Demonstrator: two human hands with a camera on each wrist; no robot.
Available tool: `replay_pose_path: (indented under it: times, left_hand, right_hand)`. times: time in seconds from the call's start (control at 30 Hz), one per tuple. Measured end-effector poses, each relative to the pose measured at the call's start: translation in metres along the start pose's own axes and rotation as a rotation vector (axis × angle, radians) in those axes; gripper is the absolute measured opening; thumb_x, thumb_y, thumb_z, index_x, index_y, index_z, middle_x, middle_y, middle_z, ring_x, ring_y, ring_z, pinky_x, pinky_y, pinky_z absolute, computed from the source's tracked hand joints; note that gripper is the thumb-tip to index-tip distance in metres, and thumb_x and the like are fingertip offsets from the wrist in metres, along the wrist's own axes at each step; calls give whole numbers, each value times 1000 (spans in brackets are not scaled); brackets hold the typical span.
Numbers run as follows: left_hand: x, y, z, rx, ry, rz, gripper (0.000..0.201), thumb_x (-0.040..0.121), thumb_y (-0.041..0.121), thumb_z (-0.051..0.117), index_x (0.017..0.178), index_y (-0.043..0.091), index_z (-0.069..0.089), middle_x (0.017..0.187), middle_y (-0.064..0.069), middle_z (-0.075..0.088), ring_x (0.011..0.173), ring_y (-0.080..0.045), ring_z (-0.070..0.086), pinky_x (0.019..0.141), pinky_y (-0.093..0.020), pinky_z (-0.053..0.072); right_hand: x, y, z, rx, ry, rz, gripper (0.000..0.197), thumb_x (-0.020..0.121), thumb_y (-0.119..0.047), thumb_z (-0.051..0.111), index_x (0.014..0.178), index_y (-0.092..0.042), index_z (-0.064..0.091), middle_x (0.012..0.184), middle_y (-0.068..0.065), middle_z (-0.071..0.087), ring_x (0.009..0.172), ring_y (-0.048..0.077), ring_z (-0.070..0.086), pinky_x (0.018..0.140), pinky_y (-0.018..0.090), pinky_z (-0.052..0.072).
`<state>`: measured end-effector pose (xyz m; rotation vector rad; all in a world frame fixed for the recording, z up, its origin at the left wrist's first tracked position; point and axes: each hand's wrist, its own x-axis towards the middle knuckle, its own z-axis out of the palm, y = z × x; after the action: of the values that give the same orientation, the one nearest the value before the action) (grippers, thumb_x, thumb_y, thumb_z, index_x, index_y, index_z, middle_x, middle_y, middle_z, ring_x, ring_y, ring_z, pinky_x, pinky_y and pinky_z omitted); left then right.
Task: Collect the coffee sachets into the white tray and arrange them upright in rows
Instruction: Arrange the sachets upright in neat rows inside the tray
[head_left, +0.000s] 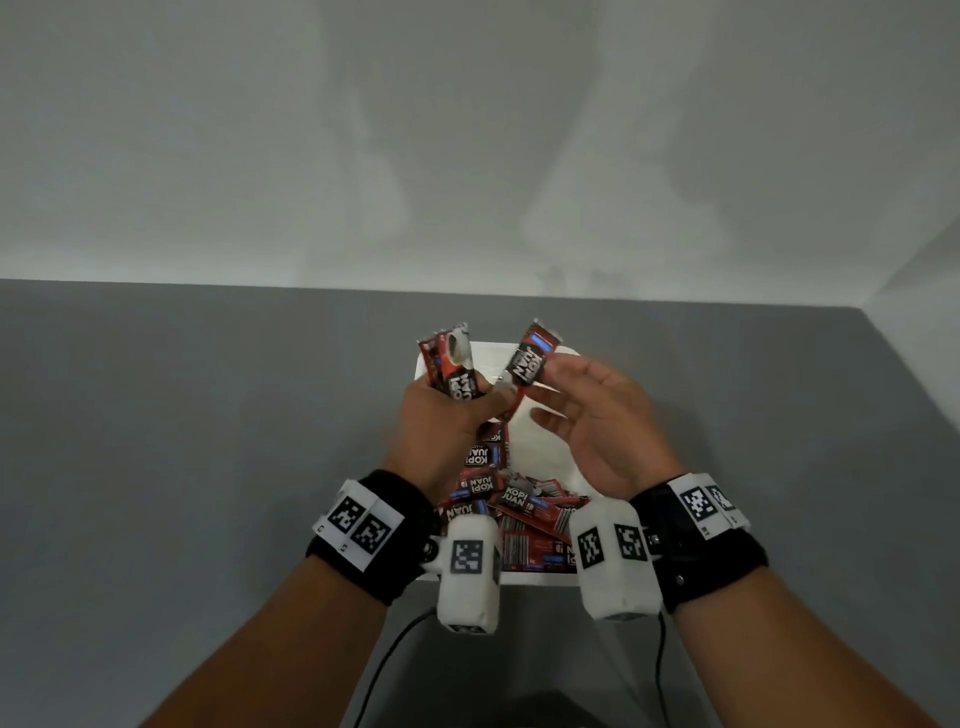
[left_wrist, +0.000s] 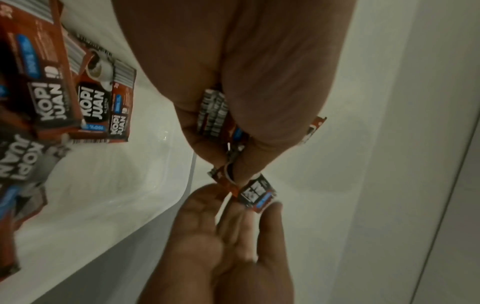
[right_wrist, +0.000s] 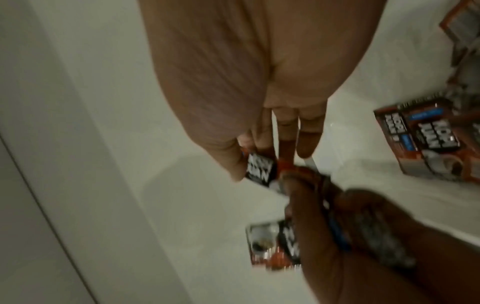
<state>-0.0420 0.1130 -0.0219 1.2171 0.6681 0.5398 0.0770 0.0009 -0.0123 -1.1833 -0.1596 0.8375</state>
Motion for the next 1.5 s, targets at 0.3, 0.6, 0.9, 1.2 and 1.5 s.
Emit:
replay_pose_path:
  times: [0.3, 0.6, 0.9, 1.2, 1.5]
  left_hand:
    - [-8, -4, 2, -252, -129, -353, 25, 97, 9, 41, 108, 6, 64, 82, -11, 62, 62, -19, 58, 53, -28, 46]
    - [-10, -7, -2, 29, -307, -239, 7, 97, 9, 66, 92, 4, 67, 75, -15, 65, 60, -20, 61, 55, -30, 51]
    - [5, 1, -19, 110, -61, -64, 15, 86, 1, 75, 96, -7, 68, 75, -14, 71, 53, -19, 61, 49, -26, 47]
    - [4, 9, 2, -62, -191, -293, 16, 96, 3, 49, 93, 3, 65, 78, -12, 63, 56, -17, 53, 47, -24, 40]
    - [-2, 9, -7, 48, -318, -272, 16, 98, 7, 62, 113, 1, 67, 91, -17, 72, 72, -23, 71, 56, -29, 55]
  right_hand:
    - [4, -12, -3, -60, 108, 21, 26, 96, 7, 39, 99, -7, 61, 76, 9, 58, 57, 17, 54, 56, 31, 43]
    - [-7, -5, 9, -340, 50, -71, 8, 87, -2, 73, 87, -6, 66, 63, 3, 56, 47, 8, 45, 45, 22, 37]
    - [-8, -6, -15, -852, 78, -229, 32, 71, -20, 91, 95, -19, 69, 87, 0, 73, 65, -3, 54, 64, 19, 44]
    - [-6, 6, 6, -1363, -219, -304, 10, 99, -10, 49, 102, -13, 58, 80, -8, 52, 75, 17, 51, 65, 32, 37]
    - [-1, -16, 5, -451, -10, -43, 7, 92, -10, 70, 88, -6, 66, 64, 1, 66, 50, 13, 35, 51, 30, 29]
